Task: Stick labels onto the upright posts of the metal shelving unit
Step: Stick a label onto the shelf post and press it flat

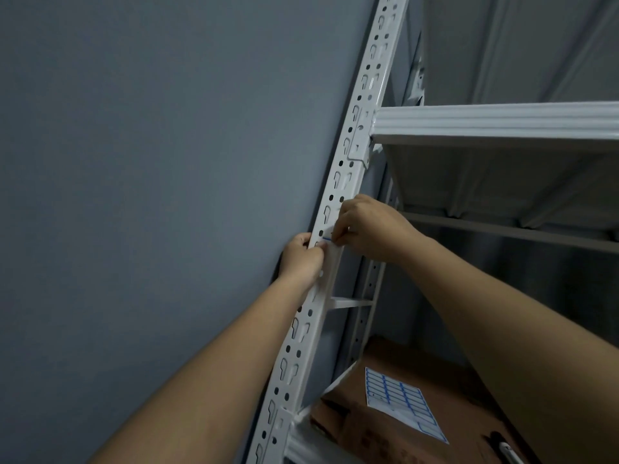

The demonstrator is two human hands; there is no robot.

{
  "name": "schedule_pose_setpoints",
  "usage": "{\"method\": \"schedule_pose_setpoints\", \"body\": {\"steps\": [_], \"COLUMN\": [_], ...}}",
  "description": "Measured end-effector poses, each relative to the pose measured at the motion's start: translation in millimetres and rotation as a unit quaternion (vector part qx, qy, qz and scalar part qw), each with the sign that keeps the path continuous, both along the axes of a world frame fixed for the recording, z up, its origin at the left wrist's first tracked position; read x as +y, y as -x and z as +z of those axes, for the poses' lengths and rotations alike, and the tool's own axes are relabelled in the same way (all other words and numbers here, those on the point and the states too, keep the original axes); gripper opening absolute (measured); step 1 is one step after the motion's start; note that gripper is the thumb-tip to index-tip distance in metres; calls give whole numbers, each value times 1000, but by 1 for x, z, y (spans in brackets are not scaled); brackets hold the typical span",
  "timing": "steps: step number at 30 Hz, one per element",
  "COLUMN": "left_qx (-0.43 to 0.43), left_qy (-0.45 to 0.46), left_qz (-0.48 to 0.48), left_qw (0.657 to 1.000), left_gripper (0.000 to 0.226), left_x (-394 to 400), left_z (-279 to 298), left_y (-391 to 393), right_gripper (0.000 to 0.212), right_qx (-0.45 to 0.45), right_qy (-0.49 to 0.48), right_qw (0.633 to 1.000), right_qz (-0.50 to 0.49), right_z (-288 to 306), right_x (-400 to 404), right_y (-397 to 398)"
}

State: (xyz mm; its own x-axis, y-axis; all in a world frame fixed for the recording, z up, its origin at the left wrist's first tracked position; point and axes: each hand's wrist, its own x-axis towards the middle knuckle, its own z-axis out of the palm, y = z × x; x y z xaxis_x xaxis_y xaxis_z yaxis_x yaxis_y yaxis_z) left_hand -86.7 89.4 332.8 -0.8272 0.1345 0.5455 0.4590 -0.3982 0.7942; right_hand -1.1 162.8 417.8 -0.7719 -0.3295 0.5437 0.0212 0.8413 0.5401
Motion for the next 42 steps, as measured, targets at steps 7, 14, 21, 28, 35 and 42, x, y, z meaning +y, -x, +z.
{"method": "schedule_pose_setpoints", "body": {"steps": [7, 14, 21, 28, 35, 42], "left_qx": [2, -2, 3, 2, 2, 33], "left_qy": [5, 8, 17, 14, 18, 109], "left_qz": [11, 17, 24, 22, 44, 102], "left_qw": [1000, 1000, 1000, 1000, 999, 988], "left_gripper": [23, 24, 23, 23, 20, 20], "left_x": [0, 3, 3, 4, 7, -3], "left_z": [-1, -2, -2, -3, -5, -9], "left_y": [0, 3, 3, 5, 4, -6], "right_gripper": [13, 13, 15, 14, 11, 7], "right_qx": [1, -3, -7, -39, -15, 68], "right_qy": [32, 65, 79, 78, 252, 520], "right_qw": [999, 998, 997, 995, 967, 826], "right_qz": [7, 15, 4, -56, 16, 204], "right_z": [-1, -3, -3, -4, -21, -35], "right_x": [8, 11, 8, 8, 32, 23], "right_y": [-6, -9, -11, -13, -17, -18]}}
